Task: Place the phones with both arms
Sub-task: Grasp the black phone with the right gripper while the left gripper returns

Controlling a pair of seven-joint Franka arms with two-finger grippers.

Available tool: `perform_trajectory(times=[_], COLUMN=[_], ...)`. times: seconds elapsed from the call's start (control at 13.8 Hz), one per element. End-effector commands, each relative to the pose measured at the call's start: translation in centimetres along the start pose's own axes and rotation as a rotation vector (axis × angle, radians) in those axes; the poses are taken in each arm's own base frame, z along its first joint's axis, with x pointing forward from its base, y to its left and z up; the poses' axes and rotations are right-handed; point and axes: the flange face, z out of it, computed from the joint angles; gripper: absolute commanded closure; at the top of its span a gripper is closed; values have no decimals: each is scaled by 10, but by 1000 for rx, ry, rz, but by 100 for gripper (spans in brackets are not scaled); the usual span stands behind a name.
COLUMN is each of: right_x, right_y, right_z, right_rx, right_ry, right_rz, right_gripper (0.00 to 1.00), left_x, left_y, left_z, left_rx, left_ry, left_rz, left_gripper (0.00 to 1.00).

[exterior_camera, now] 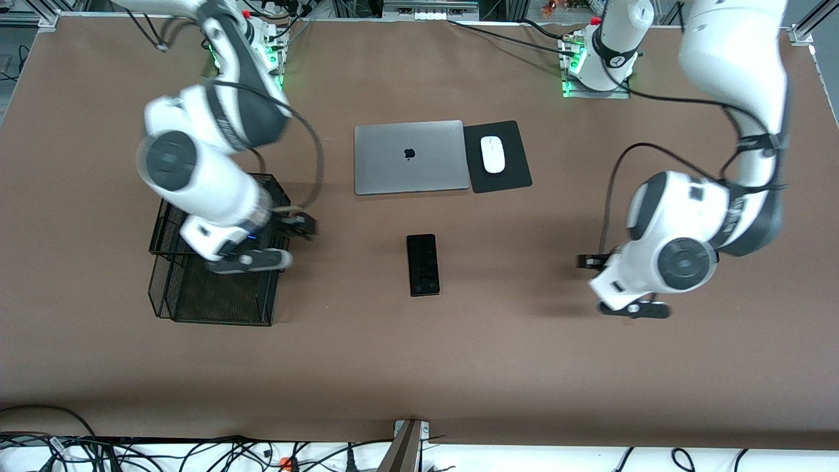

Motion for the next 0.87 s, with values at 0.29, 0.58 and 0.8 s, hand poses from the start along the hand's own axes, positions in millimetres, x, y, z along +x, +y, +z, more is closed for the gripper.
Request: perform_trajectory(times=[0.29, 0.58, 0.8], right_x=[11, 0, -6], right_y=[-140, -179, -193], right_z=[98, 153, 185], right_rx=[38, 72, 58], right_ry=[90, 162, 210], right_rz=[28, 53, 3], right_gripper=[0, 0, 0], left_x=[-51, -75, -91], left_y=[-123, -146, -162], left_z=[38, 93, 130], left_rx=[-4, -11, -34], left_ry=[101, 191, 209], left_rz=[20, 5, -41], left_gripper=[0, 0, 0])
